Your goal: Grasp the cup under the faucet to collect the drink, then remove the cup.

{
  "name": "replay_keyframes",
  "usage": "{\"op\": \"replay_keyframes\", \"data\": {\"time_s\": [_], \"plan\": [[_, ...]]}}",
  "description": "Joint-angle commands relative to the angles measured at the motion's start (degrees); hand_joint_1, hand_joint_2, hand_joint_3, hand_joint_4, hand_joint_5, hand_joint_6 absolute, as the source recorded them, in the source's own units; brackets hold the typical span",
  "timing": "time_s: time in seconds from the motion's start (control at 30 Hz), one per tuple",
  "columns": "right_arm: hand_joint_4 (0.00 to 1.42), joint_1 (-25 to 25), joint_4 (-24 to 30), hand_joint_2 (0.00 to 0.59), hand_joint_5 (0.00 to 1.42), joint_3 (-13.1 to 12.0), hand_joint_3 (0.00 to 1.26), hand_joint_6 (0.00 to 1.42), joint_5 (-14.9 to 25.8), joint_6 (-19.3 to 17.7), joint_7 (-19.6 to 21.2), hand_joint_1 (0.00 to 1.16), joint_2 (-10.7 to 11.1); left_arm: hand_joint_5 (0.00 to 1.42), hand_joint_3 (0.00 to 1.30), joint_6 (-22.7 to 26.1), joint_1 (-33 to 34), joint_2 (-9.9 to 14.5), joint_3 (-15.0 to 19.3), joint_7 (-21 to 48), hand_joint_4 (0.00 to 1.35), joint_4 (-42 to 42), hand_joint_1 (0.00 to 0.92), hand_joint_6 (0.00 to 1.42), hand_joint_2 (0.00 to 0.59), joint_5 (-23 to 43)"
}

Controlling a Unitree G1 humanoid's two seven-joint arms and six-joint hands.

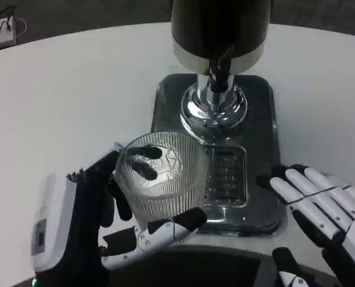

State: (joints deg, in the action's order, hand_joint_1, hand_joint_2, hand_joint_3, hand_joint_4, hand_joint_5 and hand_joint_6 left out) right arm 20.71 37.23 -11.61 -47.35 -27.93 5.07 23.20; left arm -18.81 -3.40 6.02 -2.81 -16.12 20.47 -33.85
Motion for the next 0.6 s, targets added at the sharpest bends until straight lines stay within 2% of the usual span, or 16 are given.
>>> {"op": "replay_keyframes", "data": {"time_s": [0.03,0.47,0.6], "plan": [[0.09,1.33,1.55,0.554,0.1,-0.79,0.13,0.16,0.08,0.43,-0.6,0.17,-0.57,1.16,1.02,-1.27,3.56,1.11,1.22,-1.04,1.07,-3.26,0.792,1.34,0.0,0.8],[0.09,2.85,1.8,0.55,0.1,-1.89,0.13,0.16,-0.12,1.01,-0.03,0.17,-2.35,1.16,1.02,-0.69,15.99,1.38,-0.53,-6.12,1.07,-19.5,0.792,1.34,0.0,-2.43],[0.09,3.46,1.66,0.55,0.1,-3.08,0.13,0.16,0.26,0.95,0.17,0.17,-2.51,1.16,1.02,-0.8,20.98,1.92,-1.24,-8.13,1.07,-25.93,0.792,1.34,0.0,-3.3]]}}
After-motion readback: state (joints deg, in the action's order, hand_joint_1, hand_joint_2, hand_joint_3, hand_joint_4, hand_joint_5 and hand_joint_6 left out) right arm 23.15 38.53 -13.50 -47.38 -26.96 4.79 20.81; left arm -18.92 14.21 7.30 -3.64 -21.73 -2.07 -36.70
